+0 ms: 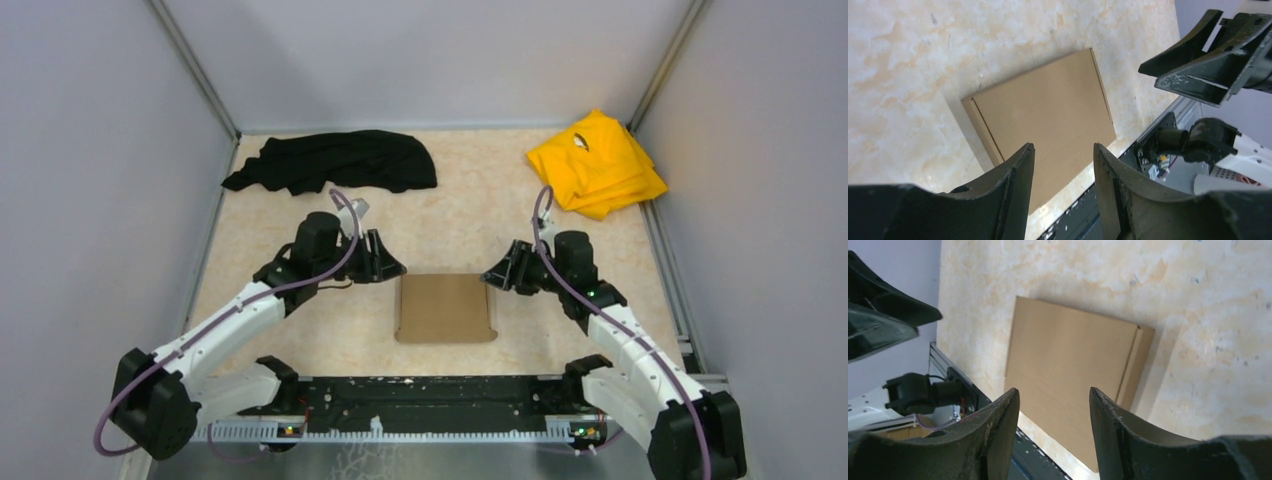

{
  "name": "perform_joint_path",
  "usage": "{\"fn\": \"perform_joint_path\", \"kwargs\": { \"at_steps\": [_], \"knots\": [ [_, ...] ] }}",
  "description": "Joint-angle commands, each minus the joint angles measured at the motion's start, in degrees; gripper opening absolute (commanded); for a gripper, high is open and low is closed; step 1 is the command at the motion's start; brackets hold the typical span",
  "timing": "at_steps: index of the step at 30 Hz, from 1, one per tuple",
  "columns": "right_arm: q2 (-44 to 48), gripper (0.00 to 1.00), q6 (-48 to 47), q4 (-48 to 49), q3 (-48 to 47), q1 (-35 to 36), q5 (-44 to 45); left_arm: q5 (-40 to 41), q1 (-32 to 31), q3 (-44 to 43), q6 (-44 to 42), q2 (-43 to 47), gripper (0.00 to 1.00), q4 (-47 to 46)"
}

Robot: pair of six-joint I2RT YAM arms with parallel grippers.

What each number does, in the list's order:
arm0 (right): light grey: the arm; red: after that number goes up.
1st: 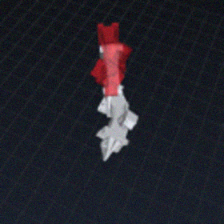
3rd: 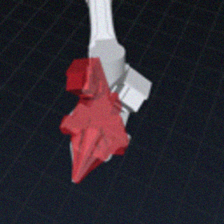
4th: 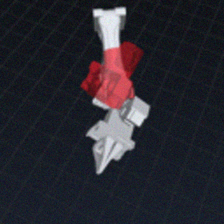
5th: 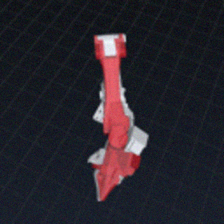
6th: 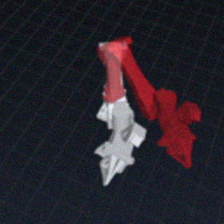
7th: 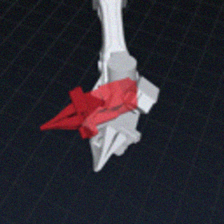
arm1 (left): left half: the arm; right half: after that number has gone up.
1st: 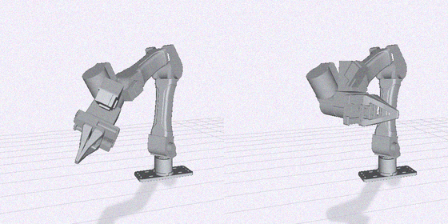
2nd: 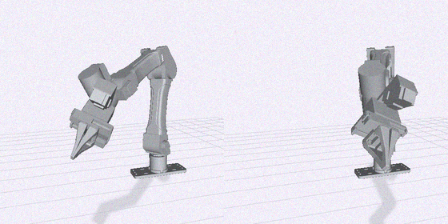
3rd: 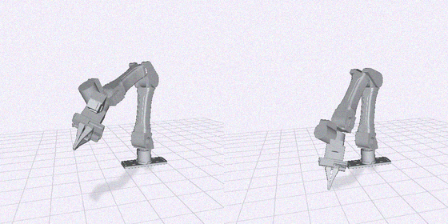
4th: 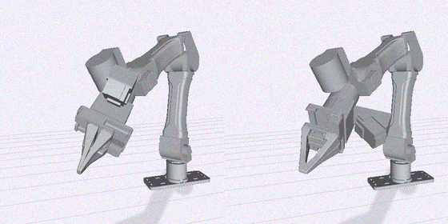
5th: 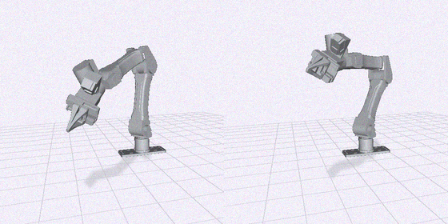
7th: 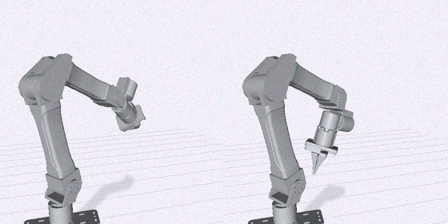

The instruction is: Fold the paper box

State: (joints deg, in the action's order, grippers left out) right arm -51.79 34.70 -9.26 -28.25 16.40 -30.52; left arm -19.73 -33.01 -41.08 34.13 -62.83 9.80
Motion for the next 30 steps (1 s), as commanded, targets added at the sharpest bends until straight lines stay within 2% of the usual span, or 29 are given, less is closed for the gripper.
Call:
{"fn": "perform_joint_path", "kwargs": {
  "at_steps": [1, 4, 6, 7, 10, 19, 30],
  "knots": [
    [6.2, 0.57, -0.4, -0.8, 6.7, 0.6, 0.8, -1.1, -0.8, 5.9, 1.8, 6.3, 0.55, 0.8],
    [9.4, 0.73, 0.4, 0.6, 10.9, 0.7, 1.2, -1.4, -0.9, 12.6, 3.5, 9.7, 0.6, -3.4],
    [11.0, 0.81, 0.6, 0.8, 12.5, 0.7, 1.4, -3.3, -0.8, 17.1, 4.6, 11.0, 0.96, -7.9],
    [11.7, 0.86, 0.8, 1.1, 13.2, 0.7, 1.5, -3.9, -0.8, 18.7, 5.0, 11.3, 0.99, -10.2],
    [13.3, 0.98, 2.8, 4.9, 15.8, 0.6, 0.5, -4.7, -1.0, 22.0, 6.0, 11.8, 0.99, -16.1],
    [10.9, 0.99, 9.3, 19.4, 21.1, 0.7, -4.3, -10.1, -1.0, 26.4, 7.1, 9.1, 0.99, -30.4],
    [13.6, 0.99, 10.1, 18.3, 21.7, 0.7, -5.6, -9.9, -1.2, 28.5, 6.6, 10.5, 0.99, -26.6]
  ]
}}
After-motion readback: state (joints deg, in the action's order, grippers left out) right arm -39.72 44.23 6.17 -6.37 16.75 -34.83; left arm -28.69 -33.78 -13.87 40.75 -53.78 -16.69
